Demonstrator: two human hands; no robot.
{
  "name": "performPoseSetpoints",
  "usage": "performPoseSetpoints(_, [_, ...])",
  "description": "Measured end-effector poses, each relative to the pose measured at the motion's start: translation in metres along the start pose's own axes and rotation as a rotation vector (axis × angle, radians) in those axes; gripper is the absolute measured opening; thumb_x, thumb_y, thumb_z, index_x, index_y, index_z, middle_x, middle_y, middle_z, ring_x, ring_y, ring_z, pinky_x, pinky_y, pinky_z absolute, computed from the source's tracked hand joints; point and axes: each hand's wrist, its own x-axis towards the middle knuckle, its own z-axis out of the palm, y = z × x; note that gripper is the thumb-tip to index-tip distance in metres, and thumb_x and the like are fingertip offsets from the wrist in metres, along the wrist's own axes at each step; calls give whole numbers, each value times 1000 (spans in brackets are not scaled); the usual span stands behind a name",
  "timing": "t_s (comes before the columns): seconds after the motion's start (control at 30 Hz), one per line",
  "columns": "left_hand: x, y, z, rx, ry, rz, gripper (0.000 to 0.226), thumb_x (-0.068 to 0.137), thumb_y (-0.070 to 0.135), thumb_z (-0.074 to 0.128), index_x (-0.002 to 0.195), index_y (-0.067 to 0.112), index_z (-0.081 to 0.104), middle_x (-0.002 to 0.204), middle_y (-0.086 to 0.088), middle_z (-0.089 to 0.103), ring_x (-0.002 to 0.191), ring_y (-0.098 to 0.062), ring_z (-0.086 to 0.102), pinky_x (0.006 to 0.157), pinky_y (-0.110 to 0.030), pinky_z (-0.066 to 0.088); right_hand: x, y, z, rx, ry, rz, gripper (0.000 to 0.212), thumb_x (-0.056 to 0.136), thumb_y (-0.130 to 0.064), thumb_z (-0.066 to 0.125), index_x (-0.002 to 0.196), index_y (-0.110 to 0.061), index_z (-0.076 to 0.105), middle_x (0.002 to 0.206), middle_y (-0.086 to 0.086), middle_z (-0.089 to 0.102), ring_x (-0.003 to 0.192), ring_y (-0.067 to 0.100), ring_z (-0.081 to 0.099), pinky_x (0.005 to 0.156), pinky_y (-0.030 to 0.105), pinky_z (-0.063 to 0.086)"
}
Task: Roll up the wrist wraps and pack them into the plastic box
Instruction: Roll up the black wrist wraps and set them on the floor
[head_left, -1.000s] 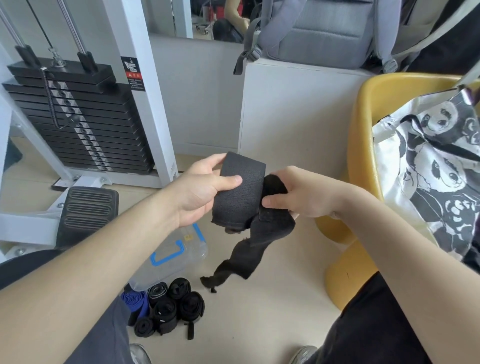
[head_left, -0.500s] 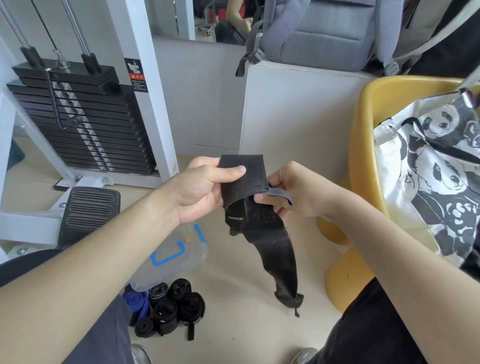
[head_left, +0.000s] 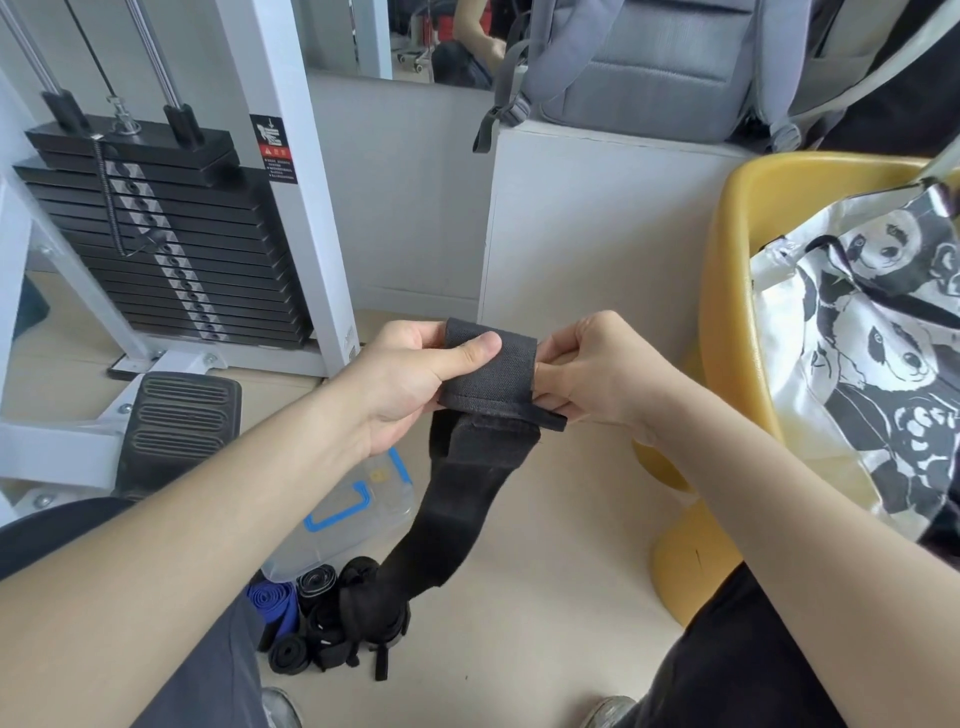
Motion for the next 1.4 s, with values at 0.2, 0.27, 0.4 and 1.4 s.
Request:
performPoseSetpoints(0.2, [0, 0, 1, -2, 17, -15, 57, 76, 32, 84, 123, 2, 76, 119, -12, 82, 115, -30, 78, 102, -40, 62, 2, -1, 9, 63, 66, 59, 18, 92, -3, 74, 74, -4, 78, 66, 11, 78, 56, 18, 76, 52, 26, 61])
performPoseSetpoints(0.27, [0, -1, 3, 3, 44, 8, 53, 79, 32, 84, 123, 3, 77, 119, -12, 82, 112, -28, 79, 97, -38, 64, 3, -2, 10, 103, 85, 79, 16, 95, -1, 67, 84, 3, 77, 62, 6, 76, 52, 12, 73, 48, 20, 55])
performPoseSetpoints(0.4, [-2, -7, 8, -3, 73, 60, 25, 96, 20, 80, 117, 7, 79, 114, -9, 84, 98, -18, 81, 77, -26, 64, 3, -1, 9, 159, 81, 65, 21, 98, 4, 56, 98, 10, 76, 69, 12, 77, 59, 14, 75, 52, 21, 58])
performPoseSetpoints(1.4, [-5, 1, 12, 358, 151, 178, 22, 111, 19, 60, 128, 30, 67, 111, -5, 82, 108, -25, 78, 98, -41, 62, -11, -7, 15, 231, -20, 124, 24, 101, -24, 78, 118, -7, 74, 101, 7, 84, 88, 25, 83, 82, 44, 69])
